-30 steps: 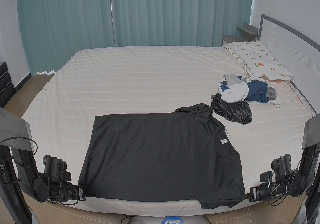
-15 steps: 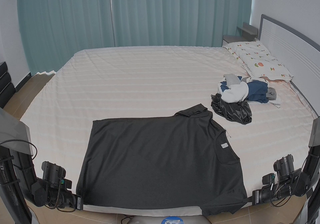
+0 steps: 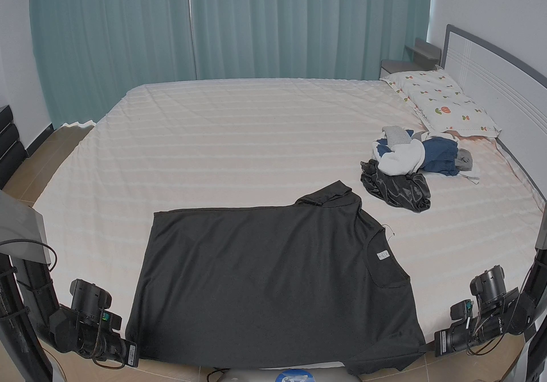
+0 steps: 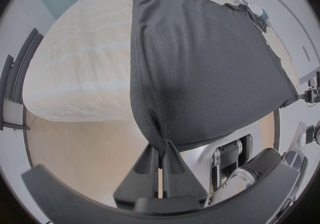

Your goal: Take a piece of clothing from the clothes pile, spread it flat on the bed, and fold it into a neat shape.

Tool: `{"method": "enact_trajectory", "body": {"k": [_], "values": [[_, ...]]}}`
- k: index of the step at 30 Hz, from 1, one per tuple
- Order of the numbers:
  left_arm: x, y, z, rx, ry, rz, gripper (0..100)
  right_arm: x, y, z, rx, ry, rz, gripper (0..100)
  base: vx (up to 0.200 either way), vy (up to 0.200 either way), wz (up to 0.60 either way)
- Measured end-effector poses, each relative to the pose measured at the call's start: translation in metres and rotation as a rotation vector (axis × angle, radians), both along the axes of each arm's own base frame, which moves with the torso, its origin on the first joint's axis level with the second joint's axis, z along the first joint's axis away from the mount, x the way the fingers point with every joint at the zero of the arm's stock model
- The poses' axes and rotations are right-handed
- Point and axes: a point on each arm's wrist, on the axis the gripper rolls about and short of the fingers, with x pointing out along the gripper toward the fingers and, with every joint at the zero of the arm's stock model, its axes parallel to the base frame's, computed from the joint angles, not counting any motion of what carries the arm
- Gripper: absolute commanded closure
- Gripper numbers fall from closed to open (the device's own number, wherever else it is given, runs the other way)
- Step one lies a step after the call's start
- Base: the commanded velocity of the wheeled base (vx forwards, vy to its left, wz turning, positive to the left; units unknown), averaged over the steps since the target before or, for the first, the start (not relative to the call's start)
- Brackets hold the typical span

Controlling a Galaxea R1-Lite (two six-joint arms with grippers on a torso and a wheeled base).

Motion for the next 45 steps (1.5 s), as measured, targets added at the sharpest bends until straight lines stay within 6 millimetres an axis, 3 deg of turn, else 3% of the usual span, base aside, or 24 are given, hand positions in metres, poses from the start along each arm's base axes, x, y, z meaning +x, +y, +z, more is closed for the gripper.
{"method": "enact_trajectory", "body": {"k": [10, 21, 33, 45], "values": [[0.004, 0.000, 0.004, -0.025, -0.036, 0.035, 100, 0.009, 0.000, 0.008, 0.022, -0.118, -0.008, 100, 0.000, 0.000, 0.00], [0.038, -0.001, 0.023, -0.153, -0.205, 0.259, 100, 0.032, 0.002, 0.027, 0.112, -0.358, -0.097, 100, 0.000, 0.000, 0.00], [0.072, -0.004, 0.044, -0.307, -0.346, 0.451, 100, 0.060, 0.005, 0.035, 0.174, -0.457, -0.157, 100, 0.000, 0.000, 0.00], [0.069, -0.005, 0.054, -0.323, -0.320, 0.464, 100, 0.063, 0.004, 0.036, 0.179, -0.470, -0.168, 100, 0.000, 0.000, 0.00]]}}
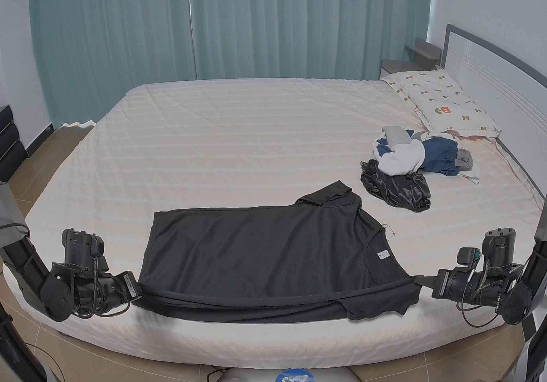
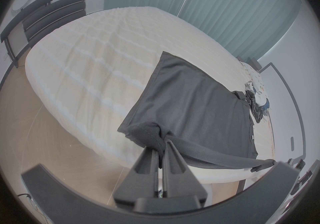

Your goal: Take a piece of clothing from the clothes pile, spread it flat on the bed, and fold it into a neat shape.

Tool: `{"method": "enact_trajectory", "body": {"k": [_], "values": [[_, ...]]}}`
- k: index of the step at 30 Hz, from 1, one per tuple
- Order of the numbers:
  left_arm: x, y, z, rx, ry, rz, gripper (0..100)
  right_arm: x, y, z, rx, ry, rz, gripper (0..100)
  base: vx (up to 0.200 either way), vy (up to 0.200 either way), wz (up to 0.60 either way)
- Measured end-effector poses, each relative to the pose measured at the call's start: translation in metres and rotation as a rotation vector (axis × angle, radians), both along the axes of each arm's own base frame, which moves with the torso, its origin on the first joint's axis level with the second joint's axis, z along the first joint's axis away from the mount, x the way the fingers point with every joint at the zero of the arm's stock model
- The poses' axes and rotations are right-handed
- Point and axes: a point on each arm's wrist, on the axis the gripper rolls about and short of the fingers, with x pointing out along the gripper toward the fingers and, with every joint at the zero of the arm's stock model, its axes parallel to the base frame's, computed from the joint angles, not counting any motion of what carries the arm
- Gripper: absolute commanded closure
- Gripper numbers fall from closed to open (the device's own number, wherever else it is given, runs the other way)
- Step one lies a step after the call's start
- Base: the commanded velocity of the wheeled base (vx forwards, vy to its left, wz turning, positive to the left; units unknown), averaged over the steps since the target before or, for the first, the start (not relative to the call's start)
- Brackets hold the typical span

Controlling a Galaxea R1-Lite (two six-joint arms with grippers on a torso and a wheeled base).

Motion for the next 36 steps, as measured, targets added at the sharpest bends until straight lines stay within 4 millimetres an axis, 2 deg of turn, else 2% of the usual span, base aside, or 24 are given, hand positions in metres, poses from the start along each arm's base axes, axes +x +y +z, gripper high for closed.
{"method": "enact_trajectory", "body": {"k": [6, 11, 19, 33, 34, 35, 36], "values": [[0.008, -0.001, 0.003, -0.005, -0.020, -0.001, 100, 0.003, 0.000, -0.001, 0.000, -0.002, 0.000, 100, 0.000, 0.000, 0.00], [0.019, -0.002, 0.000, -0.022, -0.019, 0.023, 100, 0.014, 0.001, -0.004, 0.001, -0.011, 0.001, 100, 0.000, 0.000, 0.00], [0.041, -0.002, -0.011, -0.053, -0.012, 0.077, 100, 0.042, 0.004, -0.013, -0.001, -0.027, -0.004, 100, 0.000, 0.000, 0.00], [0.075, -0.004, -0.032, -0.109, 0.002, 0.147, 100, 0.084, 0.008, -0.042, -0.016, -0.028, -0.026, 100, 0.000, 0.000, 0.00], [0.077, -0.004, -0.033, -0.113, 0.003, 0.154, 100, 0.087, 0.009, -0.045, -0.018, -0.029, -0.029, 0, 0.000, 0.000, 0.00], [0.079, -0.004, -0.034, -0.119, 0.002, 0.160, 0, 0.090, 0.010, -0.047, -0.020, -0.031, -0.033, 0, 0.000, 0.000, 0.00], [0.080, -0.004, -0.034, -0.126, 0.002, 0.169, 0, 0.092, 0.010, -0.049, -0.019, -0.035, -0.035, 0, 0.000, 0.000, 0.00]]}}
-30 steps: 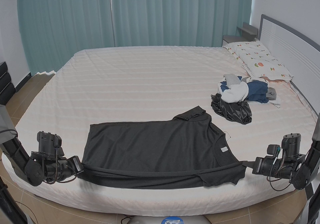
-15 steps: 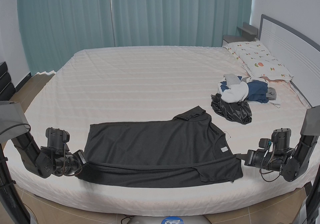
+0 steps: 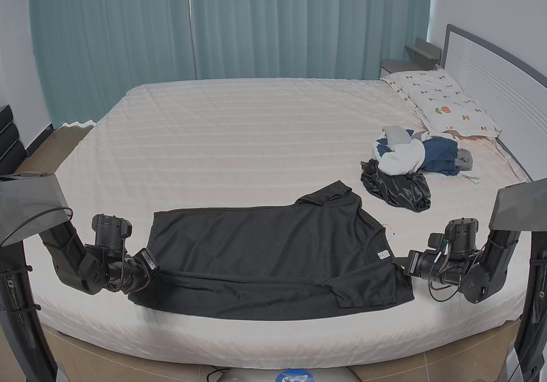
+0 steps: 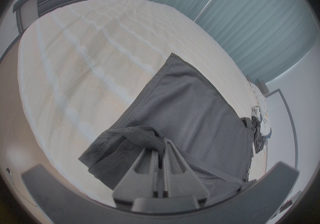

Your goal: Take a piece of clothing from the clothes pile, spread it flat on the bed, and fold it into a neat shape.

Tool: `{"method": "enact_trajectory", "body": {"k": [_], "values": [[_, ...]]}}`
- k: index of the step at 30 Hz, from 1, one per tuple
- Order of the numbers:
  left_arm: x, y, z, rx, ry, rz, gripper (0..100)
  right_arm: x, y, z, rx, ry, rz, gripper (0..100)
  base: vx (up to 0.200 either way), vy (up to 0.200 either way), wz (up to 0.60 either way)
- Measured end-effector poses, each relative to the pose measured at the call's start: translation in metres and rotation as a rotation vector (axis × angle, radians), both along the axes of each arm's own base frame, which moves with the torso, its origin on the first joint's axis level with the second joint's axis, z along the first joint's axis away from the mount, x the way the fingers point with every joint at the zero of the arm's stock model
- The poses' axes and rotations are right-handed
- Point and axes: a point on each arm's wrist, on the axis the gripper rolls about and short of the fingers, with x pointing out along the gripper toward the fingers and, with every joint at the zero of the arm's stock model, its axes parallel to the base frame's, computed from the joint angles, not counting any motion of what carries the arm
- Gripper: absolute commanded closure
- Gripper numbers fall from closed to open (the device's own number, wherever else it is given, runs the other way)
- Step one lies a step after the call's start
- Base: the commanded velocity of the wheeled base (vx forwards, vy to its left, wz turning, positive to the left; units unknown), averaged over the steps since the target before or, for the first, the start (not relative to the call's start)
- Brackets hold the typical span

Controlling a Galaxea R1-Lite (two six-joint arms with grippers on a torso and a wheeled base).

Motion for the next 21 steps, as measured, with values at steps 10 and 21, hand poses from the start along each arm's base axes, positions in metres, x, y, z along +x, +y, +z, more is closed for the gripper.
{"method": "enact_trajectory", "body": {"k": [10, 21], "values": [[0.018, 0.002, -0.002, -0.021, -0.033, 0.162, 0, 0.007, 0.006, -0.014, 0.039, -0.028, -0.012, 0, 0.000, 0.000, 0.00], [0.027, 0.015, 0.005, -0.078, -0.069, 0.272, 0, -0.005, 0.003, -0.005, 0.148, -0.003, -0.093, 0, 0.000, 0.000, 0.00]]}}
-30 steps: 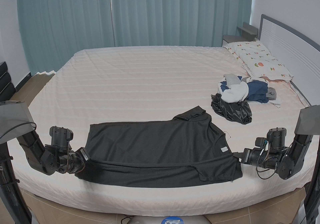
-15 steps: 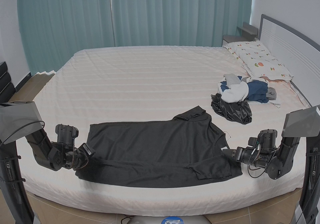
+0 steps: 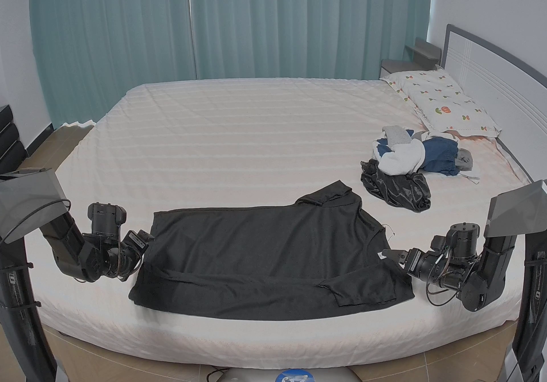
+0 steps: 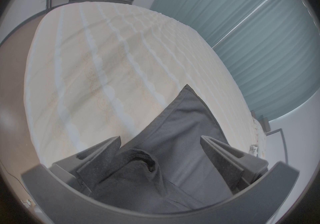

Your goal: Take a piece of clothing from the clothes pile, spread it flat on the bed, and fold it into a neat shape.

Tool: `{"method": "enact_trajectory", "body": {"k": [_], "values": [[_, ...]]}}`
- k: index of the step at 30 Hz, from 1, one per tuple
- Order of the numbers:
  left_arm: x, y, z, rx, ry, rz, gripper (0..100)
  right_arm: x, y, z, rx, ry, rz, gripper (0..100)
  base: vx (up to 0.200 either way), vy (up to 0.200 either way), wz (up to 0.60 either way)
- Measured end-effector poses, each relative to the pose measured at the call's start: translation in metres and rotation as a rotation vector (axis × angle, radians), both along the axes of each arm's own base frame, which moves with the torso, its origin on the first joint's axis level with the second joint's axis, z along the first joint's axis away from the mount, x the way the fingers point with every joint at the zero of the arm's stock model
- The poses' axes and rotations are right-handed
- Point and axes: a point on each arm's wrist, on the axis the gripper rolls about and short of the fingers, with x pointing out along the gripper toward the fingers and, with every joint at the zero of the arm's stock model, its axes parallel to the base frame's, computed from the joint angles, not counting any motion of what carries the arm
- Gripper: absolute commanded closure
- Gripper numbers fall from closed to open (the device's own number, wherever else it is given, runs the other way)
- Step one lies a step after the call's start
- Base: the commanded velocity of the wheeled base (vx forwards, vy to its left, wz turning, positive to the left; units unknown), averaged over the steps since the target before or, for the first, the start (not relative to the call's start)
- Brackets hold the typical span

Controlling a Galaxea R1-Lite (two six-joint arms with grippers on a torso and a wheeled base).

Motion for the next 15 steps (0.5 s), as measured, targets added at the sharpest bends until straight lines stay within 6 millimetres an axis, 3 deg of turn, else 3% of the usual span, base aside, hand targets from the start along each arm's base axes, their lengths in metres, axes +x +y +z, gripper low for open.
{"method": "enact_trajectory", "body": {"k": [15], "values": [[-0.029, -0.009, 0.026, -0.171, 0.078, -0.097, 0, -0.002, 0.001, 0.004, 0.307, 0.061, -0.153, 0, 0.000, 0.000, 0.00]]}}
